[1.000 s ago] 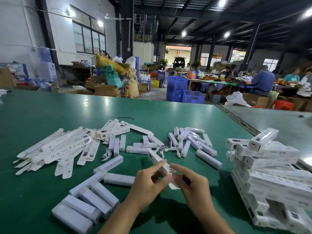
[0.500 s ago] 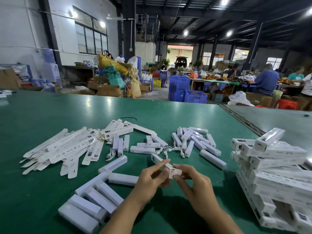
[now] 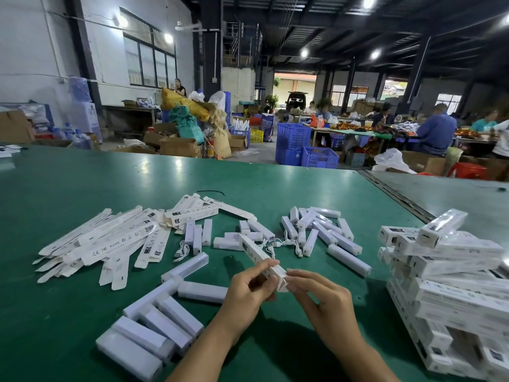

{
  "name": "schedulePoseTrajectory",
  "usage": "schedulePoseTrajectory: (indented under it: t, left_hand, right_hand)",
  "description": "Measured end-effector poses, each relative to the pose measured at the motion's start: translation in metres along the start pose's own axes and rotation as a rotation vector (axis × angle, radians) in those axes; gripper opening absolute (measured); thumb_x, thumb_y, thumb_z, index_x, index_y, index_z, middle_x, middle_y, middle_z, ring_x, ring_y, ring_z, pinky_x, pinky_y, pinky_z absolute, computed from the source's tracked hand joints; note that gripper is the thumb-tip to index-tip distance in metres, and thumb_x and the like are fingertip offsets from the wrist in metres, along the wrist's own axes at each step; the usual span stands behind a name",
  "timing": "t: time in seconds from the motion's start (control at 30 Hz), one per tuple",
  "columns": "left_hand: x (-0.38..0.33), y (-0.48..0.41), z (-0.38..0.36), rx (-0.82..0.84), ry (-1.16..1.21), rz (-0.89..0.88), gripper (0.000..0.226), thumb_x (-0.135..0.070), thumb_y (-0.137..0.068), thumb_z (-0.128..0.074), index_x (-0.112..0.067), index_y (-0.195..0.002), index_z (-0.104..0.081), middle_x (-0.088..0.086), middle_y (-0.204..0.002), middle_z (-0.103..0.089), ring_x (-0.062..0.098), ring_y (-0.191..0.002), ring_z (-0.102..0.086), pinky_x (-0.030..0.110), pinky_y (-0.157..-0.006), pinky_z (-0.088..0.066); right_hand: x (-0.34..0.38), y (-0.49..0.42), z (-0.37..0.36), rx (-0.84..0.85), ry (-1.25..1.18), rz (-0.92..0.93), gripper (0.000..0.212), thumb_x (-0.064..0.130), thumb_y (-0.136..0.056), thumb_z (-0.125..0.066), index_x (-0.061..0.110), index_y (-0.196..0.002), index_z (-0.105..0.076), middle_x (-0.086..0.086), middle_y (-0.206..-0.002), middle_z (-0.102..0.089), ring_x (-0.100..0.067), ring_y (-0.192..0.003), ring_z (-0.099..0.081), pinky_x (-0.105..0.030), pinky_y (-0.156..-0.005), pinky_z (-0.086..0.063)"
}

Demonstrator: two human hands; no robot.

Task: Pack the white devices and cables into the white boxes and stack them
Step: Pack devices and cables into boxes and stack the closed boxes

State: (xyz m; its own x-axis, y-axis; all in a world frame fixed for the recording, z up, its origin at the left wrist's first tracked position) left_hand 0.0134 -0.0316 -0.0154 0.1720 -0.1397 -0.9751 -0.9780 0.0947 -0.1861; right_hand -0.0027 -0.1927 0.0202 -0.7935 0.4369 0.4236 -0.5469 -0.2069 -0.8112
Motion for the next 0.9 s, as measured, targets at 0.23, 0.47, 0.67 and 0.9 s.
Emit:
schedulePoseTrajectory:
  t: [0.23,0.47,0.67,0.9]
  left_hand:
    - [-0.005,0.006,-0.006,0.151,-0.093,-0.029,0.029,-0.037,-0.077,-0.078,-0.033,-0.105,-0.073,-0.011,-0.075,-0.061,0.005,-0.076,-0.057,0.017,-0.077,-0.047]
    - [-0.018,0.01,-0.014,0.187,-0.044,-0.101,0.033,-0.031,-0.076,-0.084,-0.025,-0.105,-0.069,-0.001,-0.083,-0.067,0.012,-0.077,-0.059,0.023,-0.075,-0.05]
    - [-0.023,0.007,-0.008,0.242,0.631,0.053,0.061,-0.047,-0.066,-0.088,-0.005,-0.106,-0.067,0.007,-0.062,-0.05,0.017,-0.053,-0.046,0.03,-0.056,-0.046]
    - [-0.012,0.005,-0.008,0.046,-0.088,-0.009,0.026,-0.049,-0.076,-0.076,-0.031,-0.096,-0.075,0.005,-0.081,-0.067,0.011,-0.07,-0.058,0.02,-0.063,-0.046]
  right_hand:
    - [-0.012,0.003,0.002,0.03,-0.274,-0.351,0.016,0.018,-0.067,-0.081,0.015,-0.08,-0.075,0.003,-0.077,-0.074,-0.011,-0.07,-0.07,-0.023,-0.069,-0.056]
    - [-0.013,0.001,0.003,0.116,-0.298,-0.352,0.035,0.002,-0.085,-0.058,0.031,-0.1,-0.073,0.007,-0.108,-0.069,-0.014,-0.095,-0.065,-0.026,-0.08,-0.052]
    - [-0.016,-0.003,0.004,0.207,0.083,-0.269,0.048,0.004,-0.079,-0.077,0.03,-0.117,-0.065,0.024,-0.114,-0.06,0.004,-0.11,-0.054,-0.022,-0.097,-0.044]
    - [-0.017,0.001,-0.009,0.194,-0.192,-0.449,0.035,0.011,-0.079,-0.08,0.027,-0.109,-0.074,0.011,-0.096,-0.074,-0.011,-0.091,-0.069,-0.031,-0.083,-0.056]
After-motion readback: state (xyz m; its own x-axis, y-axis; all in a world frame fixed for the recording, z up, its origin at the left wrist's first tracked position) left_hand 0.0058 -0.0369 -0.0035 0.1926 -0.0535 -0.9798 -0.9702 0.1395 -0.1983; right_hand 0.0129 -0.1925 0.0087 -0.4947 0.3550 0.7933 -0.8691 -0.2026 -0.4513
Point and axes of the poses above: each hand's wrist, its own y-axis away from the middle knuckle, its own z-axis out of the back of the hand, x = y × z, the point moved 5 cm from there along -y, towards the middle knuckle
